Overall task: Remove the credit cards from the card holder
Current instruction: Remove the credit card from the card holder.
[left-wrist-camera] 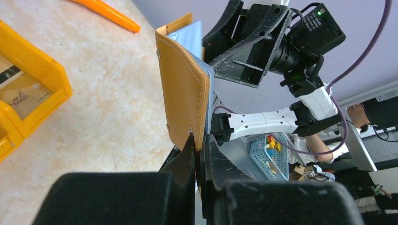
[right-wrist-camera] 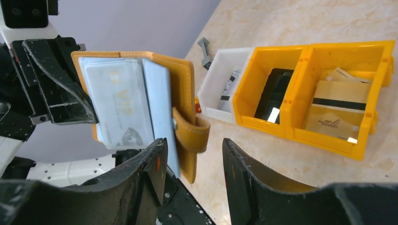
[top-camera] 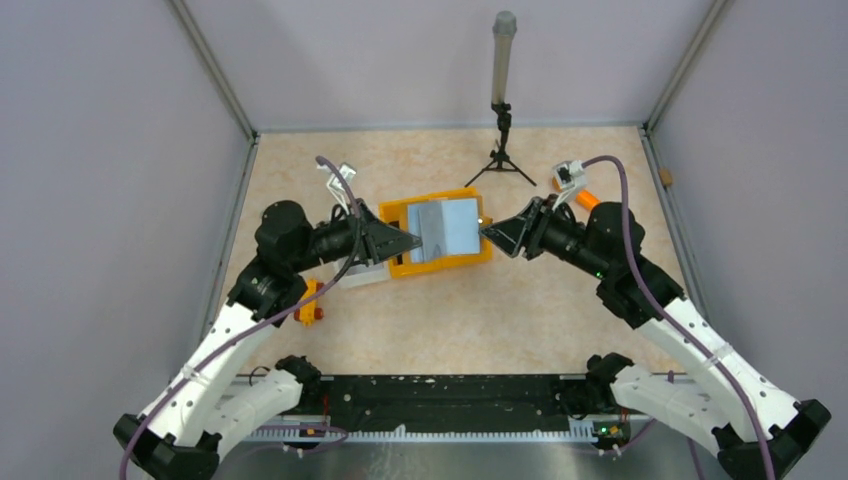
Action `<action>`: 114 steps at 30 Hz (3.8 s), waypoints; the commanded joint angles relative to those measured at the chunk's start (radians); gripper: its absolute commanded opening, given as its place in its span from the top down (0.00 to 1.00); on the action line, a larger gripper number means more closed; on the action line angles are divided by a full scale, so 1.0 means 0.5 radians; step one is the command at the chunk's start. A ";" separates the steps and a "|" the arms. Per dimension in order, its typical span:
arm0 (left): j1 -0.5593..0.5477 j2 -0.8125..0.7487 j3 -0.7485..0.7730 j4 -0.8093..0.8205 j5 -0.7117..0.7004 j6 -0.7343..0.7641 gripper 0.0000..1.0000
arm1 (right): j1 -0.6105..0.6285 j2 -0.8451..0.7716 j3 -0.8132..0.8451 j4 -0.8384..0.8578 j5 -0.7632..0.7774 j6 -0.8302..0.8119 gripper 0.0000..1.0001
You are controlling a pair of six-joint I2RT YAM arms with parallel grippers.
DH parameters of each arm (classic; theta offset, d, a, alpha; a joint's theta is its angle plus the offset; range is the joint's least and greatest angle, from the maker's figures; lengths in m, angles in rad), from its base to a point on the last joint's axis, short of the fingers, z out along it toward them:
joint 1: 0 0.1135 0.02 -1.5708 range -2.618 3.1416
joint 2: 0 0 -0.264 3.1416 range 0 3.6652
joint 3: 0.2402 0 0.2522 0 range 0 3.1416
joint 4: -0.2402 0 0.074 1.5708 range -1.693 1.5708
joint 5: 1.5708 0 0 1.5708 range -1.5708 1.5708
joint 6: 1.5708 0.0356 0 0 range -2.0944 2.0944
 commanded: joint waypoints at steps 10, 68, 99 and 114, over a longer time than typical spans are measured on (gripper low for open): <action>-0.012 0.000 -0.276 0.499 0.158 -0.095 1.00 | 0.003 0.023 -0.235 0.295 -0.091 0.133 0.13; -0.173 0.186 -0.125 0.251 -0.062 0.094 1.00 | 0.104 0.185 -0.107 0.301 -0.211 0.008 0.06; -0.150 0.239 -0.218 0.567 0.138 -0.004 0.71 | 0.110 0.149 -0.152 0.207 -0.090 -0.019 0.95; -0.149 0.302 -0.187 0.362 0.039 0.131 0.85 | 0.108 0.167 -0.152 0.228 -0.151 -0.014 0.95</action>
